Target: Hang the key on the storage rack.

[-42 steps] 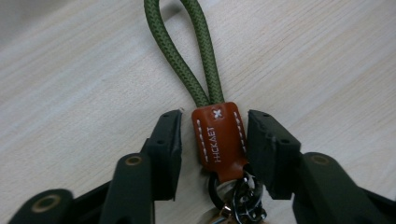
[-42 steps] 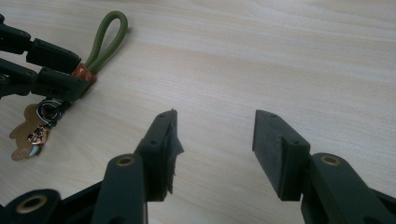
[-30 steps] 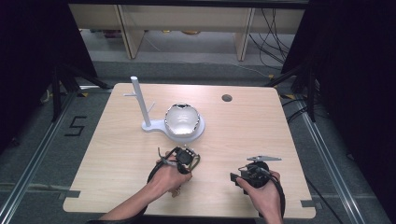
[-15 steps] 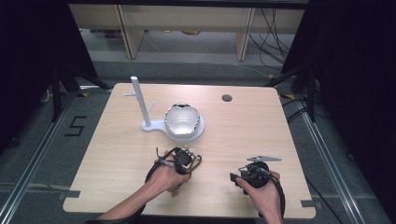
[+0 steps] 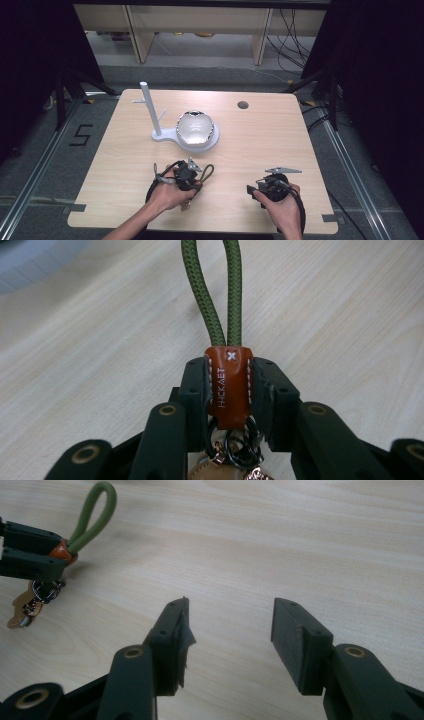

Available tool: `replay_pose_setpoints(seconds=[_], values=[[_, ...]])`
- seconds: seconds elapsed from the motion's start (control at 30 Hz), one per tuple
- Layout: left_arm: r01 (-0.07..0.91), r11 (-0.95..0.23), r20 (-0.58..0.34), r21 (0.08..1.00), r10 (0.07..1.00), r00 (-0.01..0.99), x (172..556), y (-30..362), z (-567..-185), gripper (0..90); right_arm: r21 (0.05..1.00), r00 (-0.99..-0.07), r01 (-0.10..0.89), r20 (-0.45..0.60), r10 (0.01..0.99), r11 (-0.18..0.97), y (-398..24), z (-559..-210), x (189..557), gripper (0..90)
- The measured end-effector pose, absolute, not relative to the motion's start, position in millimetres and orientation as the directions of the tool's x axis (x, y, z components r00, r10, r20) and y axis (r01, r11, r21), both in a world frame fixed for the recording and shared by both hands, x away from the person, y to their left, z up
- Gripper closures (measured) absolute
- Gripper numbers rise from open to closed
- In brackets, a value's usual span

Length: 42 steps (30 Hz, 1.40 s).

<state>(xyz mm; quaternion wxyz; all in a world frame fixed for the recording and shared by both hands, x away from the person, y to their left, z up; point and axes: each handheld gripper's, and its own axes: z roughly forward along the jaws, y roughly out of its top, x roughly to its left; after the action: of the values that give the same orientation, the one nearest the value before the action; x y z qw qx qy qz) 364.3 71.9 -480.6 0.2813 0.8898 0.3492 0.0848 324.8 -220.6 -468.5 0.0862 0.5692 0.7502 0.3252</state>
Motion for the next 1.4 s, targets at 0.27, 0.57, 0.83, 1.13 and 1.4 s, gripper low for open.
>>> replay_pose_setpoints(seconds=[0.27,0.57,0.83,1.13,1.4], values=[[0.506,-0.557,-0.034,0.659,0.649,0.760,355,90,-472,68.2,0.587,-0.323,0.800,0.253,0.912,0.121,-220,-468,324,50.3],[0.475,-0.519,-0.030,0.711,0.652,0.758,350,106,-469,68.1,0.591,-0.324,0.798,0.255,0.911,0.118,-218,-468,323,50.1],[0.454,-0.481,-0.017,0.750,0.672,0.740,345,119,-471,68.1,0.615,-0.349,0.778,0.252,0.902,0.130,-219,-472,324,49.1],[0.438,-0.425,-0.024,0.792,0.695,0.718,339,132,-469,68.2,0.605,-0.350,0.785,0.260,0.900,0.130,-218,-472,323,48.3],[0.417,-0.394,-0.012,0.819,0.714,0.700,334,144,-465,68.2,0.625,-0.351,0.769,0.233,0.907,0.137,-218,-473,323,48.0]])
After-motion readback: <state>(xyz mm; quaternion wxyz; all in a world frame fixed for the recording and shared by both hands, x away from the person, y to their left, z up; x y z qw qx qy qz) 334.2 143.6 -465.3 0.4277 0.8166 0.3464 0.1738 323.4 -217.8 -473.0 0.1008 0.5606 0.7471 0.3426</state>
